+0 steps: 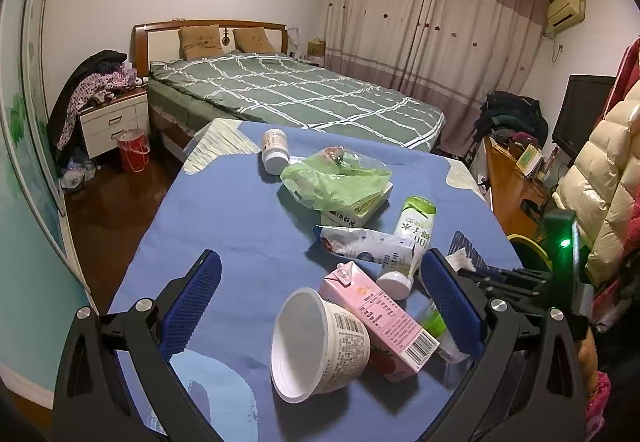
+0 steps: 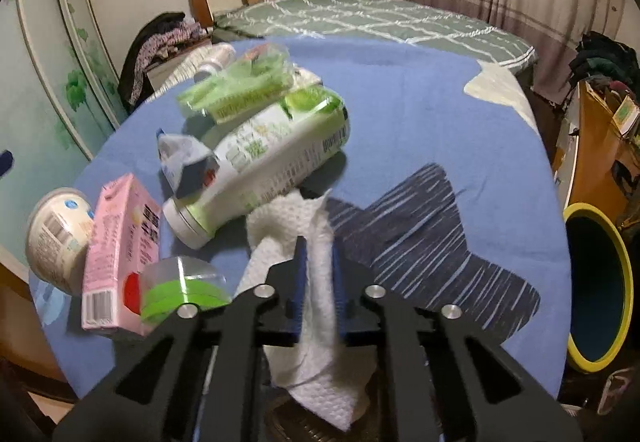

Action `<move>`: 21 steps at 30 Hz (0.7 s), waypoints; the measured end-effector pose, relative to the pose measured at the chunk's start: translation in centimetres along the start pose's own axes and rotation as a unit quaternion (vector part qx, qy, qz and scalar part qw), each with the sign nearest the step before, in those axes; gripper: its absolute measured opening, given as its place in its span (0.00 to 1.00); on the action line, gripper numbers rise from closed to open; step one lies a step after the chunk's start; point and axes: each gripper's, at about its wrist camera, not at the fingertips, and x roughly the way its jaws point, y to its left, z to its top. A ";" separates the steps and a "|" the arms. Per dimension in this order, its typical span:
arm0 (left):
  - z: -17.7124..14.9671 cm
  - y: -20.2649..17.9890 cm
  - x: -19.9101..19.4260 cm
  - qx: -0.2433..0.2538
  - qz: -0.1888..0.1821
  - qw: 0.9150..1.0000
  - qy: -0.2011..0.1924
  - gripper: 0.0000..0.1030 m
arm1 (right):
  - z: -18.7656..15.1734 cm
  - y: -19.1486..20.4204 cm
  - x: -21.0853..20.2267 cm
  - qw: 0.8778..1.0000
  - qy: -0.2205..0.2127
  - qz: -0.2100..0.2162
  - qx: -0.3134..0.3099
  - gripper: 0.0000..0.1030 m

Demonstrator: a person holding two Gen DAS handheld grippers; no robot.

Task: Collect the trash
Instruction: 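Grasp the white tissue with the right gripper and lift it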

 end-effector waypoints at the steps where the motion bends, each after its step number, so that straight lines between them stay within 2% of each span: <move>1: 0.0 0.0 0.1 -0.001 0.000 1.000 0.001 0.95 | 0.2 -0.1 -0.5 1.000 -0.008 0.003 0.002 0.08; 7: -0.1 0.2 0.2 -0.001 0.000 1.000 0.001 0.95 | 1.0 -0.5 -3.8 0.999 -0.053 0.002 0.008 0.00; 10: -0.2 -0.1 0.6 0.002 0.000 1.000 0.004 0.95 | 1.6 -0.8 -5.4 0.997 -0.070 0.000 0.009 0.00; 12: -0.3 -0.2 0.6 0.004 -0.002 1.000 0.005 0.95 | 1.7 -0.9 -5.4 0.998 -0.066 0.002 0.007 0.02; 13: -0.4 -0.3 0.7 0.005 -0.002 1.000 0.005 0.95 | 1.7 -1.0 -5.0 0.998 -0.060 0.002 0.009 0.06; 14: -0.4 -0.3 0.6 0.006 -0.003 1.000 0.005 0.95 | 1.6 -1.0 -4.2 0.999 -0.047 0.000 0.007 0.25; 15: -0.4 -0.4 0.6 0.007 -0.003 1.000 0.005 0.95 | 1.4 -1.0 -3.7 0.999 -0.039 0.001 0.007 0.49; 16: -0.4 -0.4 0.5 0.008 -0.003 1.000 0.004 0.95 | 1.2 -1.0 -3.0 0.999 -0.031 0.004 0.010 0.56; 21: -0.3 -0.4 0.0 0.008 0.000 1.000 -0.004 0.95 | 0.5 0.0 -0.1 1.000 0.005 0.008 -0.003 0.57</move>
